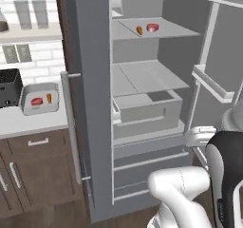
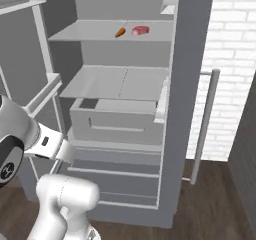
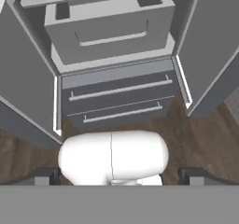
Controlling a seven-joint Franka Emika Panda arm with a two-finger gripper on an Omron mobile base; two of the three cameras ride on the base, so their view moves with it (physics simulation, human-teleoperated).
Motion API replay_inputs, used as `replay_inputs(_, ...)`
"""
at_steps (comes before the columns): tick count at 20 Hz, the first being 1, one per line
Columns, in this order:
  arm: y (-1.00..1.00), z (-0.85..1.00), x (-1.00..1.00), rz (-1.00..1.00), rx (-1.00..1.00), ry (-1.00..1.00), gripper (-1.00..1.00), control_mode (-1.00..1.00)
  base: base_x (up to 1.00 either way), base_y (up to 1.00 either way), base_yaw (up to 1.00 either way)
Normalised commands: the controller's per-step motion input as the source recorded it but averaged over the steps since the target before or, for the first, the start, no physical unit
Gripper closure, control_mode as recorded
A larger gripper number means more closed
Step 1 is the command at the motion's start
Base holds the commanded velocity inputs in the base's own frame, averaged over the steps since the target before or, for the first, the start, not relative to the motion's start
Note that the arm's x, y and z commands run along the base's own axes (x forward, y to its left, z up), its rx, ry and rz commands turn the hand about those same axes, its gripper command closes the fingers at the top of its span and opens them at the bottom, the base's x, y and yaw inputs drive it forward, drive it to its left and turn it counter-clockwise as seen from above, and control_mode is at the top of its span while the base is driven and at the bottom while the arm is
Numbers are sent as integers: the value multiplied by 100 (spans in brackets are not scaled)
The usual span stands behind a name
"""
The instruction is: Place one carrot and one steak in each tupperware on the nearby counter, to pack two identical lunches.
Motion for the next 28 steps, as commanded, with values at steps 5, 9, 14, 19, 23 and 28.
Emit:
replay_inputs(5, 0, 0, 0, 0, 0, 0, -100, 100, 46, -30, 40)
replay_inputs(9, 0, 0, 0, 0, 0, 0, -100, 100, 32, -58, 24)
replay_inputs(14, 0, 0, 0, 0, 0, 0, -100, 100, 41, -39, 2)
replay_inputs(19, 0, 0, 0, 0, 0, 0, -100, 100, 61, 5, -10)
replay_inputs(23, 0, 0, 0, 0, 0, 0, -100, 100, 47, 1, -21)
replay_inputs(28, 0, 0, 0, 0, 0, 0, -100, 100, 38, 17, -21)
